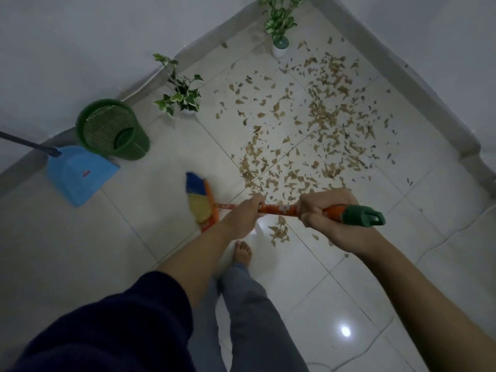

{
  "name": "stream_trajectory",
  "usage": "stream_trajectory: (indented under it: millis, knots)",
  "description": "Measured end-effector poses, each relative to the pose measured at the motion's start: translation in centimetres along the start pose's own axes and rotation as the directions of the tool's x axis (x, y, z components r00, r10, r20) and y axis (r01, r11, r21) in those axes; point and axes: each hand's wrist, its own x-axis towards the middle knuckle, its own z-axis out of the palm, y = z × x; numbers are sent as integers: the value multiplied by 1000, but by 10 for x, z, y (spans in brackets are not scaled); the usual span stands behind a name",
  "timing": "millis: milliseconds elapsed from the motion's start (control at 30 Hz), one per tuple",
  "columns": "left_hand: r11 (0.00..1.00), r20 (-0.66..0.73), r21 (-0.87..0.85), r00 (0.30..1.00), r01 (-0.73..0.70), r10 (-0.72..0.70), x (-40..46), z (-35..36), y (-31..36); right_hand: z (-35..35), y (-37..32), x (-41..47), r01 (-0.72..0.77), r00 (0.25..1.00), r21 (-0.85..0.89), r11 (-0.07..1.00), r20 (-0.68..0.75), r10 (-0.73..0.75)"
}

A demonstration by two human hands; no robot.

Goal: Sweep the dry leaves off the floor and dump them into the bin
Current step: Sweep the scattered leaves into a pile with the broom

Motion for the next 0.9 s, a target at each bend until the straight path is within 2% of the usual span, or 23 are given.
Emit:
stream_trajectory:
  millis: [167, 367, 500, 667, 767, 833, 900]
  knots:
    - [995, 21, -28, 996, -91, 92, 28, 14, 47, -26, -14, -24, 27, 998, -99, 995, -56, -32]
    - [991, 21, -32, 992, -126, 127, 38, 0, 87, -39, -37, -36, 78, 980, -120, 990, -174, -98]
    - [976, -34, -89, 980, -200, 198, 29, -18, 93, -33, -51, -26, 87, 960, -38, 996, -263, -94]
    - [940, -135, -220, 962, -261, 236, -2, -46, 114, -10, -58, 2, 17, 948, -117, 993, -314, -54]
    - [943, -179, -194, 955, -272, 238, -25, -66, 119, 3, -69, 13, 54, 951, -142, 988, -294, -94]
    - [925, -212, -175, 930, -337, 299, -39, -77, 112, 11, -74, 16, 110, 950, -68, 992, -285, -125]
    - [924, -247, -162, 921, -346, 301, -50, -90, 101, 21, -70, 18, 158, 944, 131, 979, -311, -110]
